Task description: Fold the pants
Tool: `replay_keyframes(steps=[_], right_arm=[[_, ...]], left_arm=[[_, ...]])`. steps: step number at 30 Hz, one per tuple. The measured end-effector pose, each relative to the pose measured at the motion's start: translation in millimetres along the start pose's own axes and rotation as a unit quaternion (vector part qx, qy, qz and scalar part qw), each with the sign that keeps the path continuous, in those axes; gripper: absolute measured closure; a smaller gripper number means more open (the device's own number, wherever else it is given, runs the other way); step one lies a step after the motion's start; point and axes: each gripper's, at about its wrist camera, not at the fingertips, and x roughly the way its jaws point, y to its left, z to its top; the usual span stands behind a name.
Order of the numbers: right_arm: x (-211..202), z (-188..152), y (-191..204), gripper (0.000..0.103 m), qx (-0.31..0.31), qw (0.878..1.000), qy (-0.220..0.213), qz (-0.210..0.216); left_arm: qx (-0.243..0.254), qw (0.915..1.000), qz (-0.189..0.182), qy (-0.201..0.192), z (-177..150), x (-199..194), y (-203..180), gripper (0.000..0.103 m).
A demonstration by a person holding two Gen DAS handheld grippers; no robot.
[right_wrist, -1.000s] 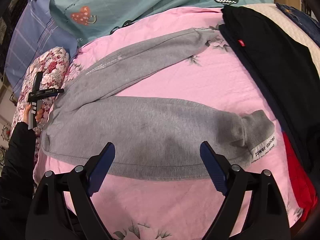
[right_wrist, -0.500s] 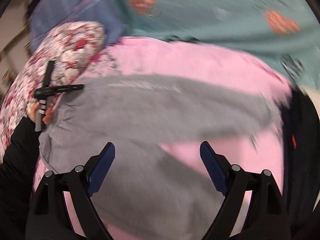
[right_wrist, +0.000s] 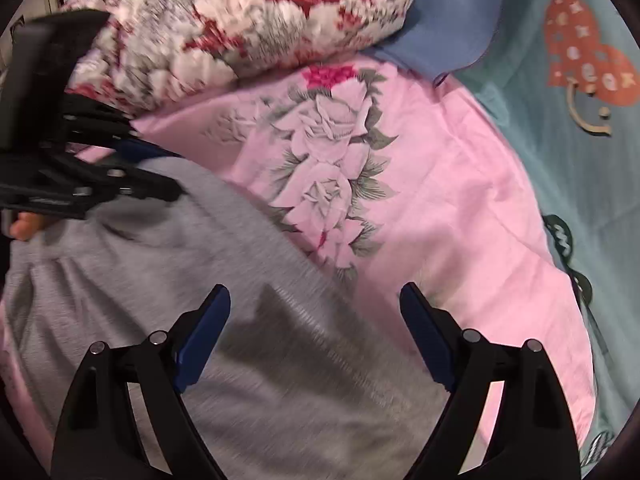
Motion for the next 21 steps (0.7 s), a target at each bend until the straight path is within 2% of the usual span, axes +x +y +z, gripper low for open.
replay_keyframes(steps=[2,3,4,5,6,8,13,18,21], right_arm=[[22,5,-6,0.016,-0.005,1.000,0.026,0.011],[31,5,-7,0.023,-0.007,0.999,0.037,0.019],[37,3,-8,0.064,-0.006,0.999,0.039,0.033],[41,0,-8,0.085,0.001,0.997,0.045,0.068],[41,-3,-6,0.088,0.005,0.996,0.042,0.078],[34,-8,-1,0.090,-0.007,0.998,0.016,0.062],[22,3,-14,0.090,0.026,0.998,-0.031,0.043],[49,5,-18,0.090,0.041,0.998,-0.017,0.052],[48,8,-28,0.090,0.060,0.996,-0.022,0.066]], left_arm=[[0.002,1.0000,0.002,0.000,0,0,0,0.079],[0.002,1.0000,0.002,0.003,0,1,0,0.079],[0.003,1.0000,0.007,0.005,0,3,0,0.079],[0.004,0.9999,0.013,0.007,0,5,1,0.079],[0.002,0.9998,0.016,0.008,0,6,2,0.079],[-0.006,0.9999,0.016,0.003,3,4,5,0.079],[-0.026,0.9984,0.046,-0.018,11,3,12,0.079],[-0.027,0.9973,0.068,0.004,10,20,18,0.083],[-0.022,0.9979,0.061,-0.001,12,15,16,0.085]])
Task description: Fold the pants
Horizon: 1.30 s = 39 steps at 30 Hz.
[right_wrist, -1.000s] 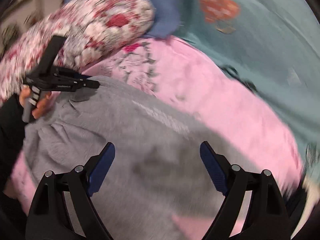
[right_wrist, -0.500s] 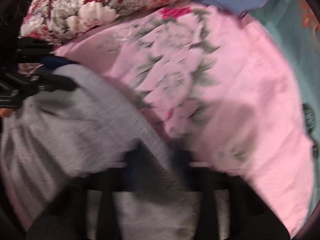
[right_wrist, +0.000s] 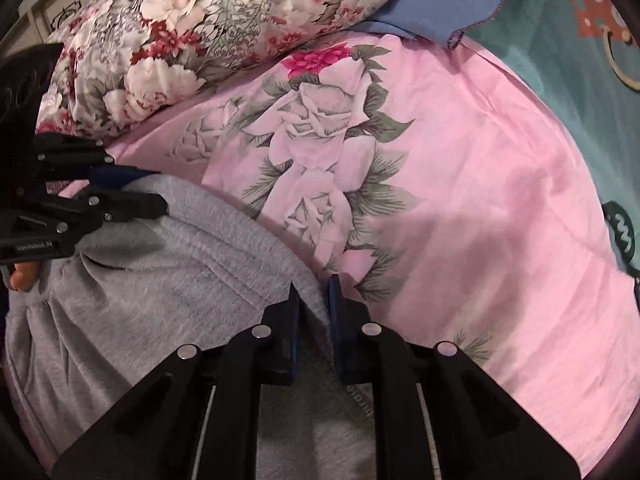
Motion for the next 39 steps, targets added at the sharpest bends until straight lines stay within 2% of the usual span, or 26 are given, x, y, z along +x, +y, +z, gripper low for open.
replay_keyframes(steps=[4,9,13,16,19,22,26,29,31,37,39], right_arm=[[-19,-3,13,0.091,-0.008,1.000,-0.009,-0.020],[-90,-25,42,0.091,-0.007,0.999,-0.040,-0.025],[-147,-52,84,0.092,-0.006,0.997,-0.068,-0.032],[-175,-81,124,0.092,0.000,0.996,-0.078,-0.038],[-197,-122,166,0.091,0.016,0.997,-0.077,-0.023],[-198,-155,201,0.091,0.026,0.997,-0.073,-0.007],[-160,-188,249,0.091,0.024,0.998,-0.049,0.008],[-130,-201,266,0.091,0.040,0.998,-0.036,0.017],[-117,-206,266,0.091,0.061,0.997,-0.038,0.018],[-111,-215,245,0.091,0.141,0.986,-0.050,0.073],[-119,-216,241,0.092,0.149,0.984,-0.064,0.078]], left_arm=[[0.020,0.9996,-0.004,-0.021,-1,-26,-10,0.087],[0.049,0.9963,-0.029,-0.064,-12,-87,-36,0.088],[0.101,0.9907,-0.032,-0.085,-53,-138,-73,0.090],[0.145,0.9863,-0.021,-0.077,-96,-168,-103,0.091],[0.175,0.9827,-0.009,-0.061,-137,-190,-122,0.091],[0.174,0.9838,0.008,-0.040,-167,-192,-118,0.091],[0.150,0.9884,0.024,-0.002,-197,-171,-101,0.091],[0.134,0.9908,0.011,0.012,-210,-165,-90,0.090],[0.127,0.9917,-0.001,0.021,-214,-163,-84,0.087],[0.123,0.9923,-0.013,0.005,-222,-178,-84,0.076],[0.106,0.9943,-0.009,-0.002,-224,-183,-83,0.045]])
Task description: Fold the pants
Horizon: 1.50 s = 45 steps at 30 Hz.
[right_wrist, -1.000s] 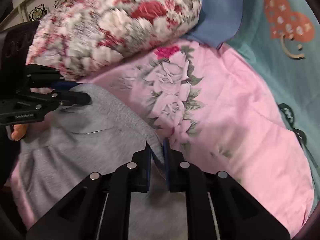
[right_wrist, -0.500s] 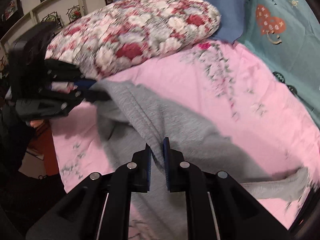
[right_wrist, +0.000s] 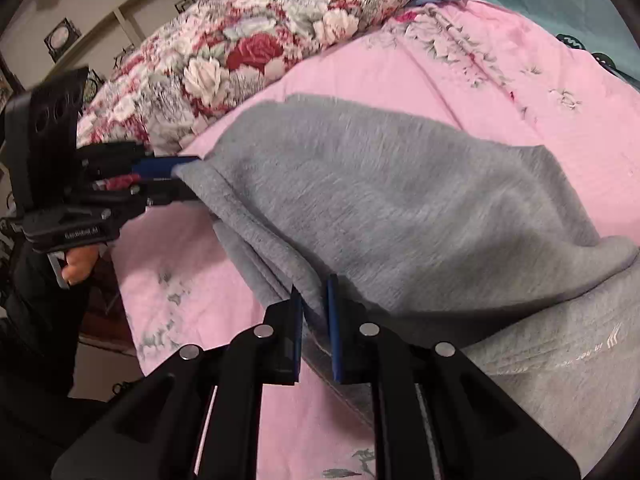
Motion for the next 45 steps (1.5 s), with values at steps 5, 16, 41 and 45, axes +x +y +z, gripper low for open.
replay_keyframes(steps=[5,16,41,45], right_arm=[[-12,5,-7,0.092,0.011,0.999,-0.034,0.015],[-18,-2,-14,0.091,0.015,0.997,-0.050,0.048],[-19,-7,-4,0.090,0.003,0.997,-0.060,0.040],[-8,-5,-2,0.090,-0.002,0.998,-0.053,0.030]], left_arm=[[-0.077,0.9955,0.010,-0.054,-21,-33,-1,0.028],[-0.094,0.9909,0.091,-0.032,-13,-24,-32,0.027],[-0.454,0.8852,-0.044,-0.093,6,-5,53,0.087],[-0.442,0.8946,-0.012,-0.066,6,7,59,0.087]])
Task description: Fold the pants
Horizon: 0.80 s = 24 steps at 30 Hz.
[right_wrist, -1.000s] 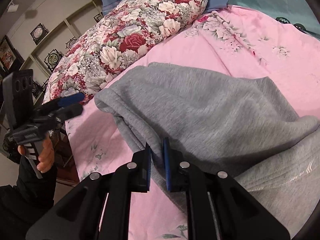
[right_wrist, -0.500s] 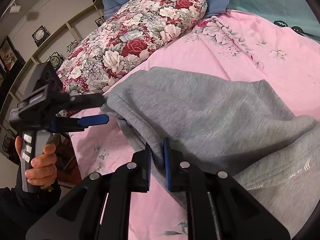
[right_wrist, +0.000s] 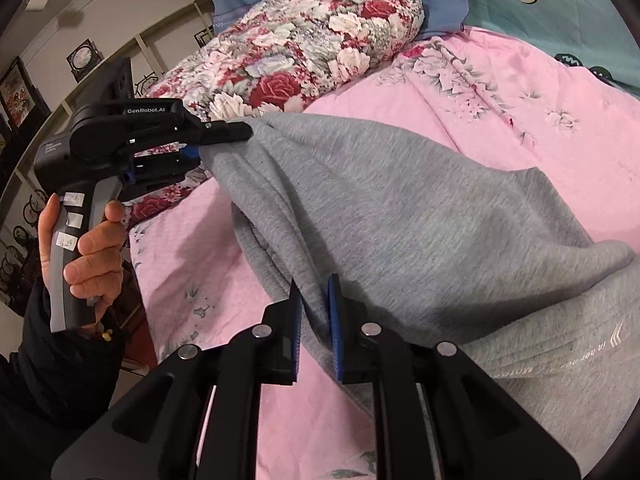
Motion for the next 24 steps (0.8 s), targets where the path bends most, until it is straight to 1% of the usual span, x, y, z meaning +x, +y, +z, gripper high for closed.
replay_keyframes(steps=[2,4,6,7,8,9,10,11,12,14,16,17,18,19,20,21,22,23,24], right_arm=[[13,-1,-7,0.090,0.017,0.999,0.025,0.011],[24,-4,-10,0.090,0.019,0.998,0.051,0.014],[31,-6,-11,0.089,0.019,0.998,0.066,0.011],[31,-6,-10,0.088,0.017,0.998,0.066,0.011],[30,-6,-9,0.088,0.012,0.998,0.065,0.008],[30,-8,-8,0.087,0.008,0.998,0.063,0.006],[30,-8,-8,0.087,0.007,0.998,0.063,0.006],[31,-10,-8,0.087,0.007,0.998,0.063,0.006],[32,-10,-8,0.087,0.007,0.998,0.062,0.006],[31,-11,-7,0.083,0.005,0.998,0.062,0.008],[30,-11,-5,0.078,-0.001,0.998,0.061,0.007],[29,-12,-3,0.076,-0.005,0.998,0.059,0.008],[28,-12,0,0.072,-0.009,0.998,0.057,0.008],[27,-13,2,0.070,-0.016,0.998,0.055,0.009],[23,-14,5,0.069,-0.028,0.998,0.050,0.008],[21,-14,7,0.069,-0.034,0.998,0.046,0.009],[16,-14,6,0.069,-0.034,0.999,0.035,0.015],[12,-13,4,0.070,-0.027,0.999,0.023,0.027],[4,-10,-1,0.076,-0.012,0.999,0.001,0.044]], left_arm=[[-0.019,0.9993,0.002,0.031,-3,11,24,0.086],[-0.010,0.9984,0.010,0.055,-9,17,36,0.083],[-0.003,0.9983,0.004,0.058,-12,11,38,0.081],[0.007,0.9984,0.004,0.056,-13,4,35,0.076],[0.021,0.9986,0.013,0.046,-14,-6,29,0.071],[0.033,0.9985,0.032,0.031,-16,-16,23,0.045],[0.049,0.9979,0.044,0.002,-17,-32,16,0.028],[0.064,0.9970,0.040,-0.019,-18,-45,7,0.028],[0.078,0.9962,0.031,-0.024,-19,-53,-3,0.028],[0.095,0.9949,0.022,-0.024,-20,-57,-21,0.028],[0.116,0.9931,0.013,-0.007,-23,-43,-41,0.029],[0.125,0.9921,0.011,0.000,-25,-33,-48,0.030],[0.132,0.9912,0.010,0.009,-27,-20,-53,0.033],[0.132,0.9908,0.008,0.028,-30,-3,-54,0.045],[0.126,0.9907,0.007,0.050,-32,12,-51,0.068],[0.119,0.9903,0.009,0.071,-36,25,-45,0.082],[0.112,0.9894,0.013,0.092,-40,39,-38,0.099],[0.112,0.9886,0.024,0.098,-45,48,-32,0.100],[0.118,0.9880,0.034,0.094,-49,51,-29,0.101]])
